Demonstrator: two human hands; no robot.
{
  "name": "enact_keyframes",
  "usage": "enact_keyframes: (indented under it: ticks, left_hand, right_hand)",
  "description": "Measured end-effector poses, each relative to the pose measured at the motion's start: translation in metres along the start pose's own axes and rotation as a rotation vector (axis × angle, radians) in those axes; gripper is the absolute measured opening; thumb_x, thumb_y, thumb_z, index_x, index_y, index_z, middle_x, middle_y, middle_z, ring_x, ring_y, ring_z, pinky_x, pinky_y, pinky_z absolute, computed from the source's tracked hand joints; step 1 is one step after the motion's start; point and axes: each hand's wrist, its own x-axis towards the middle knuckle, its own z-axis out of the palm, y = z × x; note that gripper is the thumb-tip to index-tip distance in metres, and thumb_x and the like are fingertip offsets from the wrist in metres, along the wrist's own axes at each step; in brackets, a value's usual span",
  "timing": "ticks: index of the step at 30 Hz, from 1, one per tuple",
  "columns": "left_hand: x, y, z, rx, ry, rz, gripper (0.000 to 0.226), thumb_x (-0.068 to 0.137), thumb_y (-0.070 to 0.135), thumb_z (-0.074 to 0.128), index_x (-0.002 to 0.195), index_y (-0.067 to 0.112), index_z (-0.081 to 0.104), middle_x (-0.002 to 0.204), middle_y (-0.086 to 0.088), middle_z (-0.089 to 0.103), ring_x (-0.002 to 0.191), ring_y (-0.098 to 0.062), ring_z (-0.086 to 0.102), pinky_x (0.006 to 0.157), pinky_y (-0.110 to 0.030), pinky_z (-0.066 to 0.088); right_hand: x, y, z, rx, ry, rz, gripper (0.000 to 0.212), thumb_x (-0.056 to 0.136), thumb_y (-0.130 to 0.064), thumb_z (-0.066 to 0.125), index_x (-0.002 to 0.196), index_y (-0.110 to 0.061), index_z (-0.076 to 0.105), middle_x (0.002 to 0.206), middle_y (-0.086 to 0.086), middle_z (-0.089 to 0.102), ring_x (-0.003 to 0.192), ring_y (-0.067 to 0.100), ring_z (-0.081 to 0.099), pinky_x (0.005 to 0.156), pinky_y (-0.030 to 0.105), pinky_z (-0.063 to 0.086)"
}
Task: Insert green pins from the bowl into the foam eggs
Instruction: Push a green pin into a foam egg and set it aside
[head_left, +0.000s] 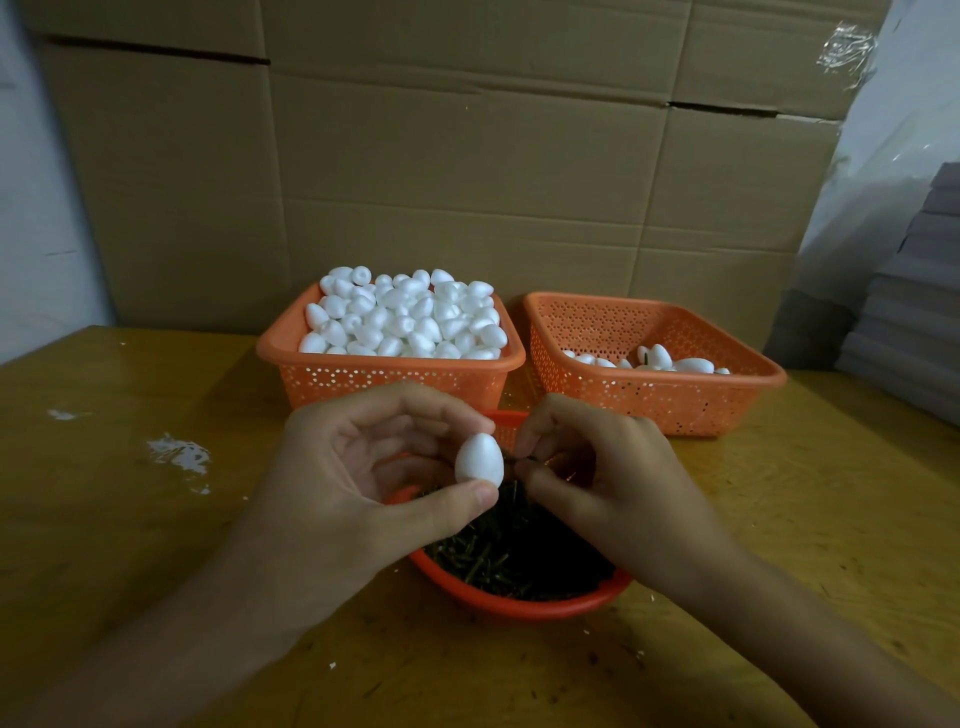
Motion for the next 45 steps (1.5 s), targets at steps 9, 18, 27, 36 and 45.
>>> enact_keyframes:
  ticks: [9,18,27,36,45]
  left_hand:
    - [0.004,-0.007,-0.005,-0.138,0.141,-0.071,0.036,0.060,0.026,0.090,0.093,0.022,0.077,0.104,-0.010,0.081,0.100,-0.024,0.079,0.081,-0.022,0.060]
    - [0.005,-0.011,-0.007,-0.162,0.194,-0.114,0.040,0.061,0.003,0.093,0.096,0.018,0.082,0.109,-0.010,0.081,0.102,-0.026,0.078,0.080,-0.023,0.061]
    - [0.005,-0.009,-0.007,-0.127,0.211,-0.129,0.043,0.058,0.013,0.096,0.098,0.018,0.082,0.107,-0.009,0.081,0.099,-0.025,0.079,0.078,-0.022,0.061]
    - [0.002,-0.015,-0.004,-0.066,0.152,-0.041,0.035,0.063,0.008,0.087,0.096,0.018,0.079,0.104,-0.007,0.081,0.096,-0.023,0.080,0.078,-0.023,0.062]
    - [0.005,-0.018,-0.011,-0.048,0.107,0.054,0.039,0.069,0.007,0.093,0.104,0.016,0.077,0.109,-0.009,0.081,0.103,-0.025,0.078,0.084,-0.027,0.063]
  right_hand:
    - [0.005,-0.004,-0.005,0.540,-0.093,0.086,0.008,0.101,-0.003,0.064,0.103,-0.008,0.057,0.098,0.004,0.081,0.080,0.027,0.077,0.065,0.034,0.062]
    - [0.005,-0.006,-0.003,0.585,-0.061,0.069,0.012,0.098,-0.011,0.064,0.107,-0.002,0.063,0.101,0.006,0.081,0.084,0.026,0.079,0.065,0.043,0.063]
    - [0.002,-0.007,-0.004,0.433,0.013,0.006,0.003,0.096,-0.017,0.072,0.097,-0.014,0.073,0.090,-0.003,0.080,0.079,0.018,0.078,0.062,0.035,0.063]
    - [-0.004,-0.013,0.003,0.312,0.035,-0.018,0.003,0.095,-0.023,0.076,0.094,-0.020,0.076,0.081,-0.011,0.078,0.075,0.012,0.077,0.066,0.032,0.063]
    - [-0.005,-0.020,0.010,0.542,-0.009,0.050,0.003,0.096,-0.015,0.072,0.097,-0.012,0.074,0.088,-0.003,0.081,0.084,0.016,0.078,0.075,0.029,0.063]
